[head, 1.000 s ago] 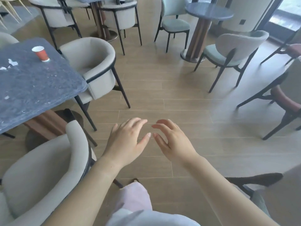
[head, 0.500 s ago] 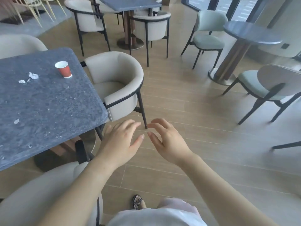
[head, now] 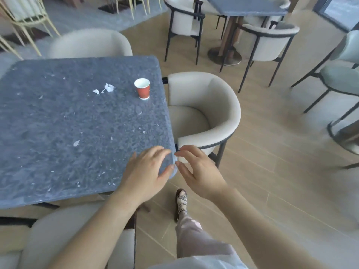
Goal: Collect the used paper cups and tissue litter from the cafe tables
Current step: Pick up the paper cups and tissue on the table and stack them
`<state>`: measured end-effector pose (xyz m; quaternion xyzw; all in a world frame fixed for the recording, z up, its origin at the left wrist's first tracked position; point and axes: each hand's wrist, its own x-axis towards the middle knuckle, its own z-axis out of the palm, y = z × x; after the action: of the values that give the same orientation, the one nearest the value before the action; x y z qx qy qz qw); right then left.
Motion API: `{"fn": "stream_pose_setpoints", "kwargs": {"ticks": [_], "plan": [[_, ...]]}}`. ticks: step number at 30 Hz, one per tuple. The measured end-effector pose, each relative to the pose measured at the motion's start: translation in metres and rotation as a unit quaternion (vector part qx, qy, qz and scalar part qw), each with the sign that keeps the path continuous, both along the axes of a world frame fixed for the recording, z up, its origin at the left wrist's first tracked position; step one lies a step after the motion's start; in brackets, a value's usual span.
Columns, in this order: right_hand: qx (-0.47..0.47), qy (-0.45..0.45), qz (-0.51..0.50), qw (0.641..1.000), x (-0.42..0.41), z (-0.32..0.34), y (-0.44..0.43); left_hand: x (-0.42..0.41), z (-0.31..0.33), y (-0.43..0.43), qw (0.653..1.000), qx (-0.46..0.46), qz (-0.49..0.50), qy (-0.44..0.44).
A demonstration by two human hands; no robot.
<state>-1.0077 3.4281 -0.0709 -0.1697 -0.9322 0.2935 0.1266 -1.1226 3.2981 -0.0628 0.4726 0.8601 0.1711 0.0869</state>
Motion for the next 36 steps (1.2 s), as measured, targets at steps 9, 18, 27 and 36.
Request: {"fn": "stream_pose_setpoints", "kwargs": {"ticks": [9,18,27,36], "plan": [[-0.005,-0.014,0.099,0.995,-0.176,-0.016,0.112,-0.140,-0.015,0.089,0.995,-0.026,0.095,-0.007],[-0.012,-0.034,0.175,0.984,-0.300,-0.026,0.165,-0.243,-0.028,0.134,0.988,-0.073,0.138,-0.005],[0.103,-0.115,0.172,0.973,-0.395,-0.063,0.189,-0.325,-0.054,0.133,0.980,-0.147,0.132,-0.009],[0.170,-0.208,0.161,0.950,-0.468,-0.103,0.189,-0.410,-0.073,0.137,0.980,-0.147,0.136,-0.013]]}}
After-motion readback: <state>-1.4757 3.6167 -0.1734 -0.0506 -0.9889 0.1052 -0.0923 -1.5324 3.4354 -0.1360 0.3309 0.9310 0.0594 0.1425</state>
